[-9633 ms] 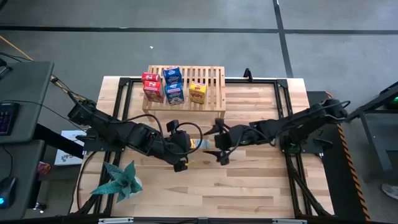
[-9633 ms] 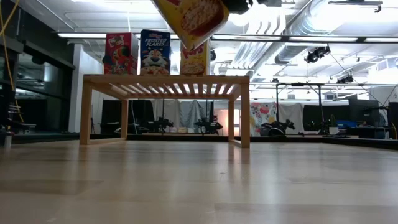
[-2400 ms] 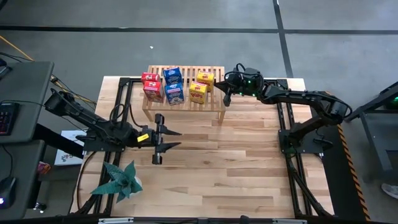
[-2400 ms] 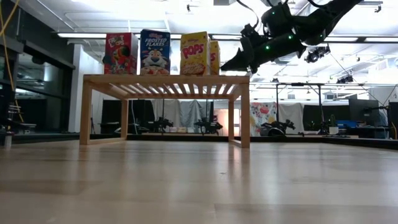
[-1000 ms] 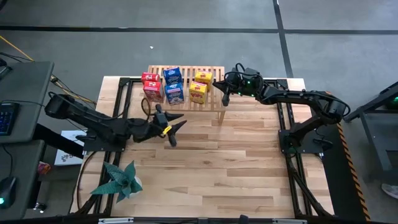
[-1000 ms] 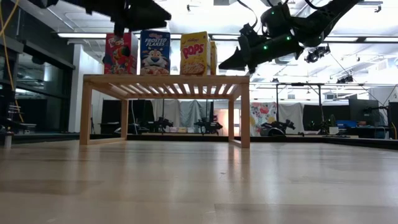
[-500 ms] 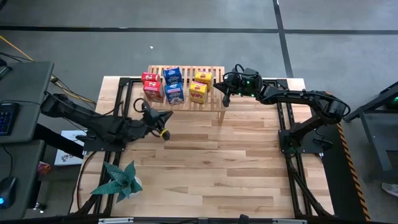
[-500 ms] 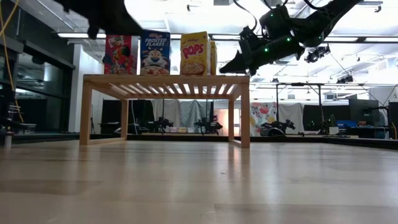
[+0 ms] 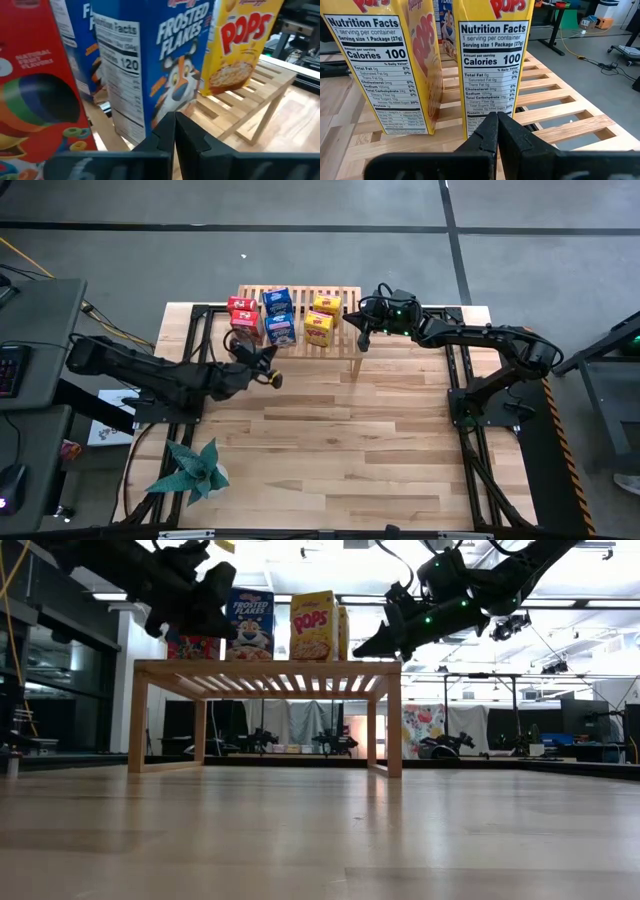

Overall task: Stack cereal on shelf
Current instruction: Adjust the cereal boxes on the shelf

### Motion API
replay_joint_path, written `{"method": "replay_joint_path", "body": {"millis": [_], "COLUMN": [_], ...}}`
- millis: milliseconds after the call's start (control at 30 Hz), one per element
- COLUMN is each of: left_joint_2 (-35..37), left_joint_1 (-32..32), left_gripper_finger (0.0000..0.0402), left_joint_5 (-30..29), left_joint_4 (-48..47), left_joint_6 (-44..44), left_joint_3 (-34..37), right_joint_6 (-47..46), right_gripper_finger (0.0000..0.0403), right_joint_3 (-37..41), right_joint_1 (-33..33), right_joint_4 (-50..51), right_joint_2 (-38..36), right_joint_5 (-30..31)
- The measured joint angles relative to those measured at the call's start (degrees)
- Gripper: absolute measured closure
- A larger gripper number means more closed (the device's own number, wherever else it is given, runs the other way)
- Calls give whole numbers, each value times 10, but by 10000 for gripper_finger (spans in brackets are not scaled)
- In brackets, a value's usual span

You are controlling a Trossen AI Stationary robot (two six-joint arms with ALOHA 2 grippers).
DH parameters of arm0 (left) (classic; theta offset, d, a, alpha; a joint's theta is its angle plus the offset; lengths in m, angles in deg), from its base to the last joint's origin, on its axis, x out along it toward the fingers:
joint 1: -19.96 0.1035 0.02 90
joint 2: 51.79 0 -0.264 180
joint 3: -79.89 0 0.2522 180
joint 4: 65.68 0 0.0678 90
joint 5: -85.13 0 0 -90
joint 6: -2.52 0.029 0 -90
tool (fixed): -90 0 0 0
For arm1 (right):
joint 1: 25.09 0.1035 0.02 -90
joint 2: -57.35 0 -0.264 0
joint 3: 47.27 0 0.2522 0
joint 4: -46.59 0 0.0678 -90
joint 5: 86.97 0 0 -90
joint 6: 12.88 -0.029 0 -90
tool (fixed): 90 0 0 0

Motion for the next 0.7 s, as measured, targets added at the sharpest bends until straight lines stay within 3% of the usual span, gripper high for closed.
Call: {"method": "replay_joint_path", "body": {"millis": [700], "left_joint_2": [2], "left_joint_1": [17], "left_gripper_finger": [401], "left_joint_5": [-5], "left_joint_4": [3], "left_joint_6": [0], "left_joint_3": [-3], "right_joint_6": [-4], "right_gripper_finger": [403], "right_joint_3": [0], "right_joint_1": [0], "right_joint_4": [6], "right_joint_2": [0], "right_joint_5": [0]}}
